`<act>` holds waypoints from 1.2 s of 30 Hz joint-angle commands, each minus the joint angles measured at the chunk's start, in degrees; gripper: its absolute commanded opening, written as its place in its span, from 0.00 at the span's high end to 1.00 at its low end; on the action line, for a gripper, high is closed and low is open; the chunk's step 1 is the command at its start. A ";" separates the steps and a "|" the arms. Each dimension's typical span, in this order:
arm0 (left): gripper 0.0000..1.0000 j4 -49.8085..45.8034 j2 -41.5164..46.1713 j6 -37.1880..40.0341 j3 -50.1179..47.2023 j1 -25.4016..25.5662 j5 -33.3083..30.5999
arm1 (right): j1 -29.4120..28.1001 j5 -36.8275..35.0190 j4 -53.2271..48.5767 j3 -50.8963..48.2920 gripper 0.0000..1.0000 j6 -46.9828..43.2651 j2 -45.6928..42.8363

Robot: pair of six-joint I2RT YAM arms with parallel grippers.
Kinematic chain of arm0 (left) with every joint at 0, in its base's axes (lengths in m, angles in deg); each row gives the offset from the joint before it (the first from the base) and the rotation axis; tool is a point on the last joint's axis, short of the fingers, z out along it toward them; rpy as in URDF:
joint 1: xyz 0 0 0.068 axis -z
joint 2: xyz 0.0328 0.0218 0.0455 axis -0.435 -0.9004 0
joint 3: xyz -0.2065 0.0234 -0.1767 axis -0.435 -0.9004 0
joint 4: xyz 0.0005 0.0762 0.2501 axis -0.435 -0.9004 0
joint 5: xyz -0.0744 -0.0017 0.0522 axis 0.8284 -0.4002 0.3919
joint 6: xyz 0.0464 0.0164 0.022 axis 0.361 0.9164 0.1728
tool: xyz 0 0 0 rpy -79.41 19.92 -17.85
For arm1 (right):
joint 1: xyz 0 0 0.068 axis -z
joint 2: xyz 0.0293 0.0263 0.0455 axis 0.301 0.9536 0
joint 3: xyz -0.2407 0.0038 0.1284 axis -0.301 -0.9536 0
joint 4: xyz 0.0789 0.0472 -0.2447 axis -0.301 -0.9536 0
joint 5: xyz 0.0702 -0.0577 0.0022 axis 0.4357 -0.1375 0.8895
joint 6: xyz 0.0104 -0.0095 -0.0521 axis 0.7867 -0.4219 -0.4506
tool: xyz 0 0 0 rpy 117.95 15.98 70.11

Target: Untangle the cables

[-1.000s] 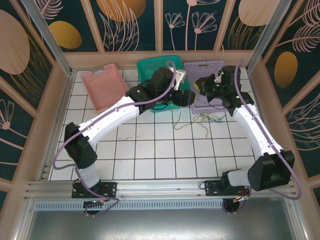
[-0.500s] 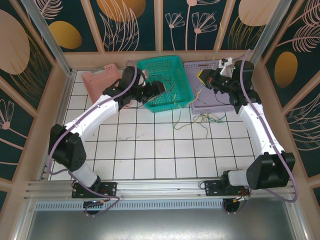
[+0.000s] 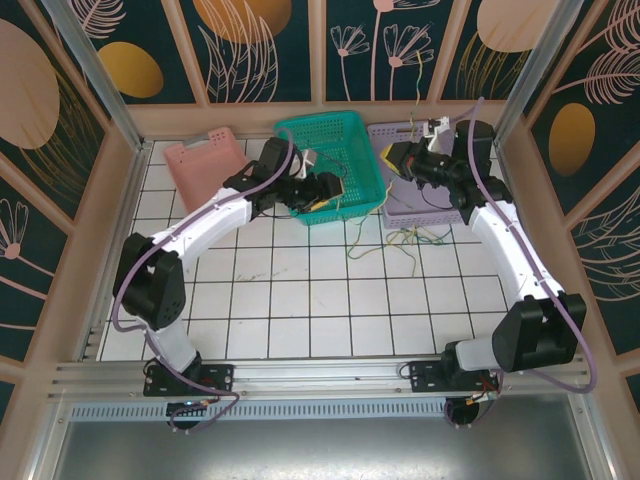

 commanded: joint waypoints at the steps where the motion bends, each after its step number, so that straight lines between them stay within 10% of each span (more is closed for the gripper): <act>1: 0.37 -3.46 -0.77 3.30 1.30 0.50 -1.08 | -0.73 1.97 2.50 2.95 1.00 1.02 0.51; 7: 0.46 1.13 -2.12 1.73 2.33 0.54 -0.62 | -1.55 2.10 1.62 2.71 1.00 1.12 -0.25; 11: 1.00 -1.65 -1.89 2.83 3.84 0.48 -4.07 | -1.12 0.16 -2.76 2.80 1.00 -1.82 -1.21; 17: 1.00 -9.60 2.27 4.29 1.43 -3.00 -16.06 | 3.52 -5.99 -8.72 -0.01 1.00 -4.86 -5.91; 36: 1.00 -6.91 16.31 -1.48 -10.67 -11.39 -26.91 | 10.16 -21.81 -21.94 -2.46 1.00 -6.71 -10.00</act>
